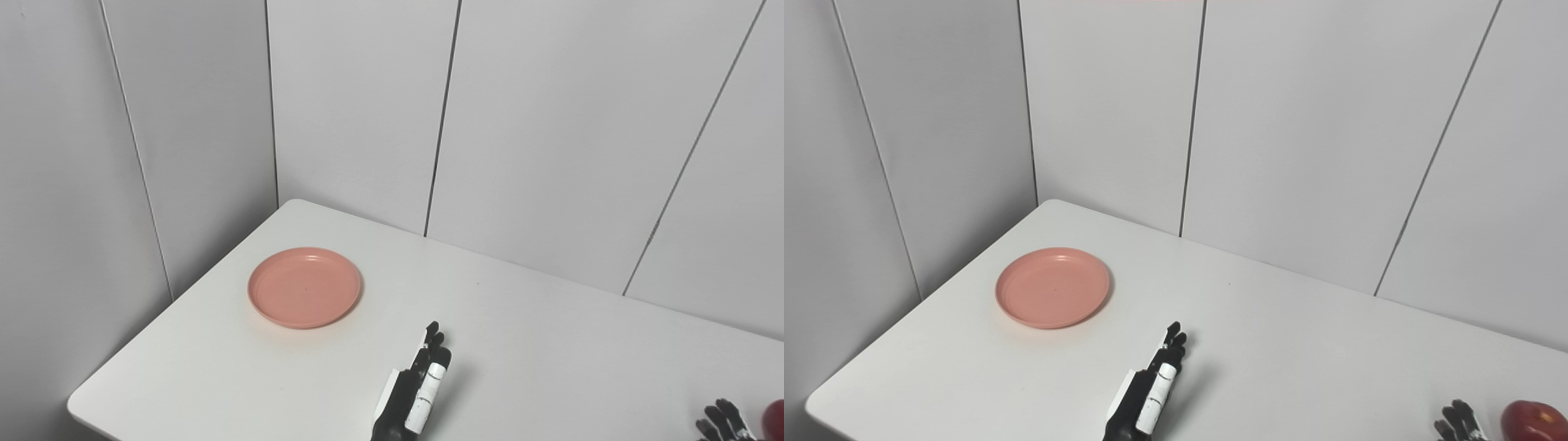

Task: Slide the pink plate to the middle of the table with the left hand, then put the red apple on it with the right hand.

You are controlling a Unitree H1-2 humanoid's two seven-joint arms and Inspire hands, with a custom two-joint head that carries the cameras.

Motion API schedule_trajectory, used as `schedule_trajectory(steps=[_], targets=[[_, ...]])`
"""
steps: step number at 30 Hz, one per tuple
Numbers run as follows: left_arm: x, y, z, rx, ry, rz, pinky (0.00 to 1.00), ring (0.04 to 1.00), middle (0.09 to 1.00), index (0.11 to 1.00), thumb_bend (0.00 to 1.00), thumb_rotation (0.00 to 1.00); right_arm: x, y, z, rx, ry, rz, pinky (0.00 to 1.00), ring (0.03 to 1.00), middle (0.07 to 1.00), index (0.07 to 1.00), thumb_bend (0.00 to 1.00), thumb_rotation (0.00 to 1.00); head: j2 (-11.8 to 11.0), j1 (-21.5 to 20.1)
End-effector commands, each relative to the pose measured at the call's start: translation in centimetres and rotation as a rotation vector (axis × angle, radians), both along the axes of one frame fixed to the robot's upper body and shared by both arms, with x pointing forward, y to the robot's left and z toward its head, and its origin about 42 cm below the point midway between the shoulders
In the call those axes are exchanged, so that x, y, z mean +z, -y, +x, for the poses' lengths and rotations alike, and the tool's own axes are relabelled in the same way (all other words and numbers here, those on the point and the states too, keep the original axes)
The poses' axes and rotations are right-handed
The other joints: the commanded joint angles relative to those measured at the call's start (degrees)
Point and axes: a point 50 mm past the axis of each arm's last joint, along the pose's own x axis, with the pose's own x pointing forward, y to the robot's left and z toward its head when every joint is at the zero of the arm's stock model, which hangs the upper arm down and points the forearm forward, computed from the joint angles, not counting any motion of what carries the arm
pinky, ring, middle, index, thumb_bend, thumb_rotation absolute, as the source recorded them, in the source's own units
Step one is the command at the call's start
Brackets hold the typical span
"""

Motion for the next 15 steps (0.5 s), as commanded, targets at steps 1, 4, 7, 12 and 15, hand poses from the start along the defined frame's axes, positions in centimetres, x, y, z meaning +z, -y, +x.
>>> schedule_trajectory(steps=[1, 4, 7, 12, 15], targets=[[-0.80, 0.93, -0.87, -0.018, -0.058, -0.017, 1.00, 1.000, 1.000, 1.000, 0.70, 1.00, -1.88, 0.51, -1.21, -0.030, -0.041, -0.006, 1.00, 0.962, 0.960, 0.959, 0.95, 1.00, 0.37, -0.38], [-0.80, 0.82, -1.01, -0.019, -0.059, -0.020, 1.00, 1.000, 1.000, 1.000, 0.72, 1.00, -1.77, 0.40, -1.31, -0.026, -0.039, -0.004, 1.00, 0.963, 0.961, 0.957, 0.95, 1.00, 0.53, -0.61], [-0.74, 0.76, -1.11, -0.019, -0.056, -0.030, 1.00, 1.000, 1.000, 1.000, 0.73, 1.00, -1.67, 0.26, -1.40, -0.021, -0.036, -0.009, 1.00, 0.965, 0.963, 0.957, 0.95, 1.00, 0.64, -0.71], [-0.42, 0.50, -0.71, -0.021, -0.043, -0.056, 1.00, 1.000, 1.000, 1.000, 0.74, 1.00, -1.59, 0.14, -1.63, -0.013, -0.035, -0.022, 1.00, 0.975, 0.970, 0.968, 0.96, 1.00, 1.10, -1.08], [0.02, 0.21, -0.30, -0.018, -0.034, -0.060, 1.00, 1.000, 1.000, 1.000, 0.74, 1.00, -1.57, 0.04, -1.76, -0.013, -0.035, -0.028, 1.00, 0.977, 0.972, 0.971, 0.97, 1.00, 1.28, -1.38]])
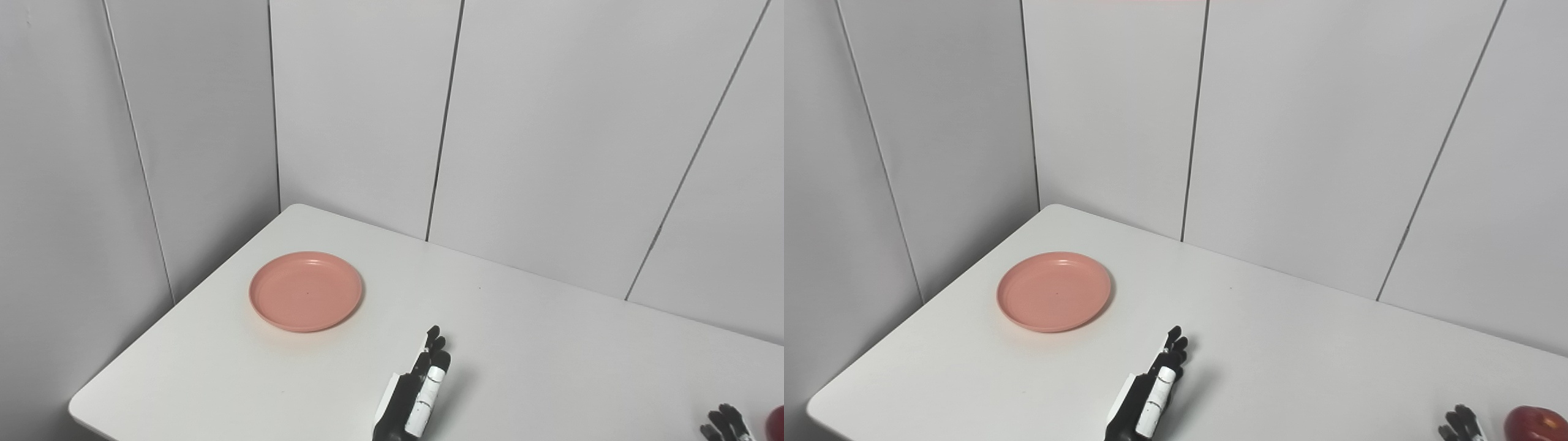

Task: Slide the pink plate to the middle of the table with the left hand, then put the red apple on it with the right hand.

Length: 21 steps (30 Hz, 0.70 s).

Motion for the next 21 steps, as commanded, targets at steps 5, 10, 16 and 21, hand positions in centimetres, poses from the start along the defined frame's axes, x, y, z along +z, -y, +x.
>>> schedule_trajectory(steps=[5, 10, 16, 21], targets=[[1.3, -0.3, 0.8, -0.020, -0.009, -0.032, 1.00, 1.000, 1.000, 1.000, 0.77, 1.00, -1.5, -0.2, -1.4, -0.015, -0.036, -0.001, 1.00, 0.973, 0.967, 0.972, 0.99, 1.00, 0.23, -0.63], [3.2, -1.1, 2.1, -0.034, 0.030, -0.025, 1.00, 1.000, 1.000, 1.000, 0.80, 1.00, -1.6, -0.7, -1.4, -0.009, -0.037, 0.003, 1.00, 0.968, 0.963, 0.966, 1.00, 1.00, -0.23, -1.13], [5.5, -2.1, 3.3, -0.042, 0.091, -0.040, 1.00, 1.000, 1.000, 1.000, 0.80, 1.00, -1.7, -1.5, -1.3, 0.001, -0.044, -0.004, 1.00, 0.969, 0.967, 0.963, 1.00, 1.00, -0.74, -1.73], [8.0, -3.4, 4.1, -0.062, 0.126, -0.051, 1.00, 1.000, 1.000, 1.000, 0.81, 1.00, -1.5, -1.9, -1.2, 0.014, -0.043, 0.011, 1.00, 0.971, 0.967, 0.954, 1.00, 1.00, -0.87, -1.91]])
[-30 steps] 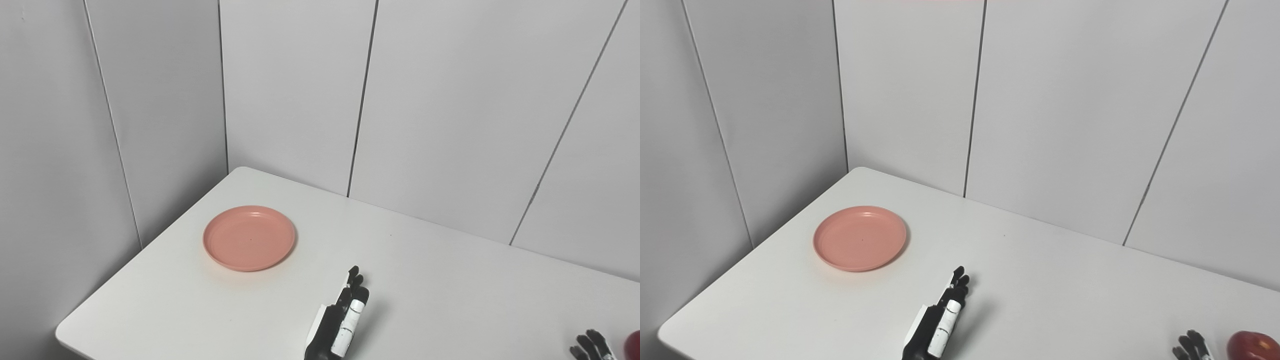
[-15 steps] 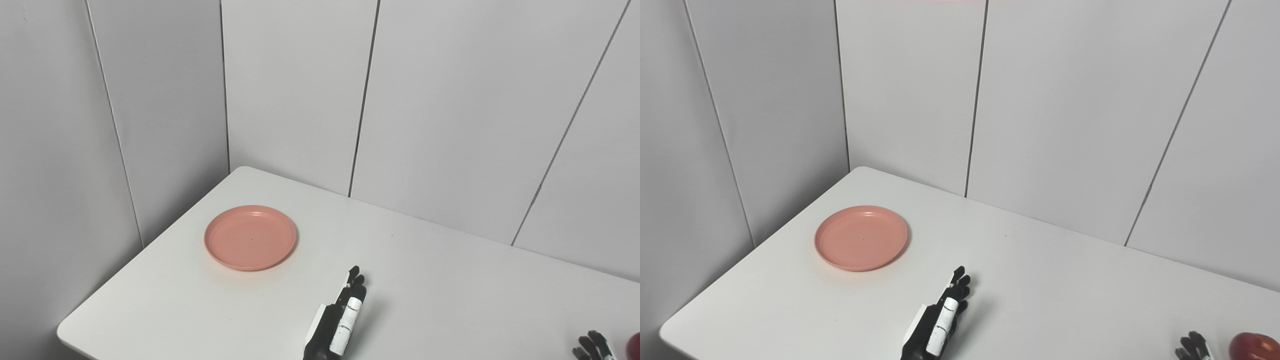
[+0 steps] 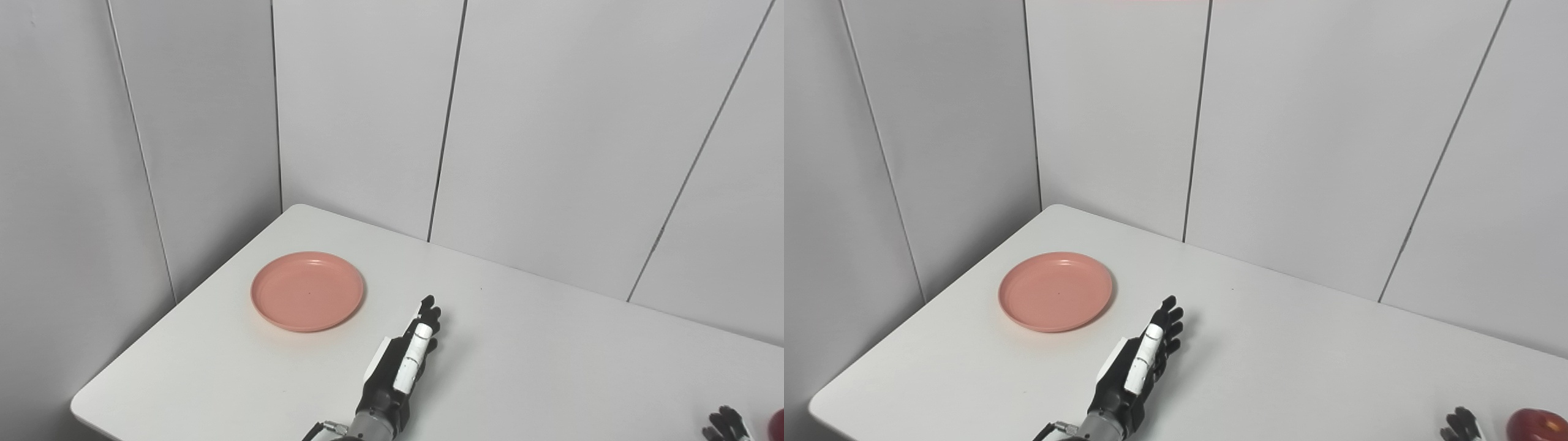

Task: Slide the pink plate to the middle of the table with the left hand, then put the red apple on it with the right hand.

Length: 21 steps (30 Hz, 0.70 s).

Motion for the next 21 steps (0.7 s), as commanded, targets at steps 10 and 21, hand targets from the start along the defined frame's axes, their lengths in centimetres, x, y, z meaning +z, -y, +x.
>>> schedule_trajectory(steps=[10, 21], targets=[[6.5, -4.3, 3.3, -0.032, 0.140, 0.037, 0.99, 0.951, 0.940, 0.938, 0.85, 1.00, -1.2, -1.3, -1.3, 0.029, -0.047, 0.048, 1.00, 0.979, 0.975, 0.962, 1.00, 1.00, 0.26, -0.10], [10.5, -10.7, 6.1, 0.020, 0.211, 0.155, 0.91, 0.894, 0.876, 0.895, 0.86, 1.00, -1.2, -1.4, -1.4, 0.034, -0.046, 0.047, 1.00, 0.993, 0.987, 0.982, 1.00, 1.00, 0.49, -0.25]])
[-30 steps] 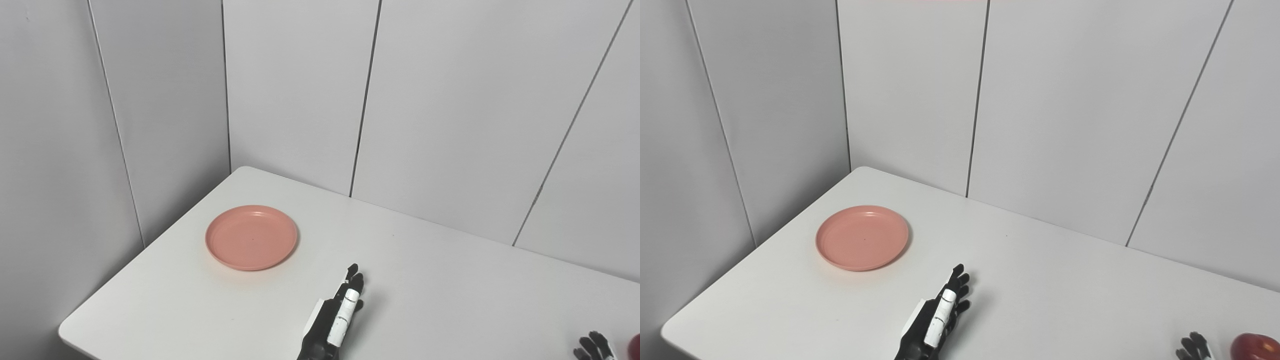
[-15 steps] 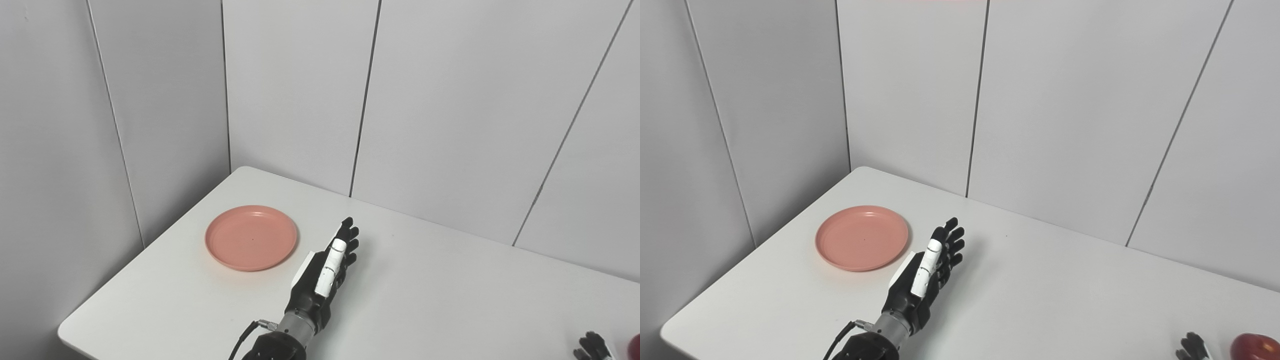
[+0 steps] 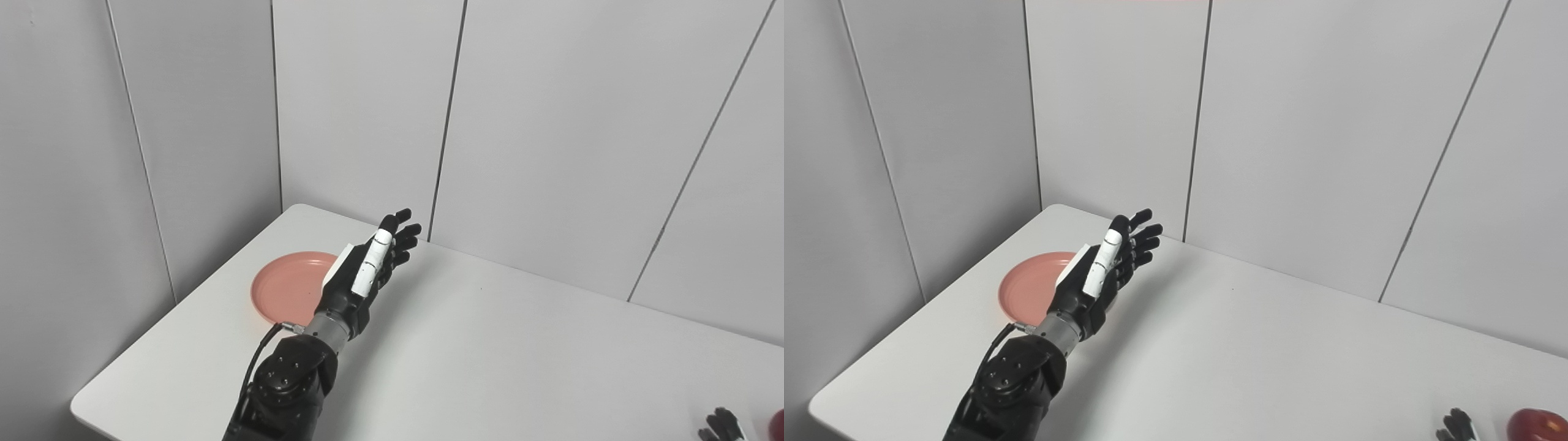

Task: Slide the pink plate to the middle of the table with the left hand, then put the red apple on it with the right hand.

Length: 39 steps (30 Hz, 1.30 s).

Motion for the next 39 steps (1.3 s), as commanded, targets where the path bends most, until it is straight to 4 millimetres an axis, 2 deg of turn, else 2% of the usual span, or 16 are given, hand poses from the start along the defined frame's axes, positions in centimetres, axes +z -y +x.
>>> schedule_trajectory(steps=[1, 5, 9, 13, 18, 21, 29, 33, 39], targets=[[3.3, -2.0, 1.4, 0.005, 0.090, 0.045, 0.90, 0.889, 0.874, 0.894, 0.86, 1.00, -1.5, -0.8, -1.0, 0.014, -0.057, 0.026, 1.00, 0.993, 0.988, 0.983, 1.00, 1.00, 0.05, -0.07], [4.4, -4.8, 2.5, 0.032, 0.096, 0.045, 0.90, 0.885, 0.875, 0.892, 0.86, 1.00, -1.5, -0.7, -1.0, 0.017, -0.060, 0.031, 1.00, 0.996, 0.992, 0.988, 0.99, 1.00, 0.19, -0.23], [5.0, -7.3, 3.4, 0.041, 0.092, 0.054, 0.85, 0.853, 0.859, 0.885, 0.87, 1.00, -1.5, -0.6, -1.0, 0.017, -0.060, 0.033, 1.00, 0.994, 0.990, 0.985, 0.97, 1.00, 0.23, -0.23], [5.2, -9.0, 4.0, 0.040, 0.083, 0.061, 0.83, 0.831, 0.844, 0.885, 0.84, 1.00, -1.5, -0.5, -0.9, 0.013, -0.061, 0.031, 1.00, 0.980, 0.980, 0.972, 0.96, 1.00, 0.16, -0.29], [5.4, -11.0, 5.0, 0.041, 0.098, 0.062, 0.78, 0.819, 0.843, 0.856, 0.89, 1.00, -1.5, -0.5, -0.8, 0.012, -0.065, 0.031, 1.00, 0.980, 0.981, 0.974, 0.96, 1.00, 0.08, -0.36], [5.5, -12.3, 5.8, 0.071, 0.128, 0.050, 0.74, 0.820, 0.844, 0.884, 0.91, 1.00, -1.6, -0.5, -0.8, 0.008, -0.066, 0.030, 1.00, 0.970, 0.970, 0.955, 0.98, 1.00, 0.14, -0.46], [4.6, -15.6, 7.8, 0.153, 0.142, 0.031, 0.78, 0.841, 0.850, 0.898, 0.93, 0.99, -1.5, -0.6, -1.0, 0.013, -0.060, 0.019, 1.00, 0.967, 0.971, 0.960, 0.98, 1.00, 0.24, -0.67], [4.0, -16.8, 8.6, 0.202, 0.129, 0.024, 0.73, 0.809, 0.822, 0.870, 0.93, 0.97, -1.5, -0.6, -1.0, 0.011, -0.058, 0.022, 1.00, 0.966, 0.970, 0.961, 0.98, 1.00, 0.35, -0.60], [2.7, -18.2, 9.4, 0.240, 0.087, 0.021, 0.73, 0.814, 0.835, 0.879, 0.92, 0.97, -1.5, -0.5, -1.0, 0.009, -0.062, 0.025, 1.00, 0.977, 0.976, 0.970, 0.97, 1.00, 0.41, -0.55]])
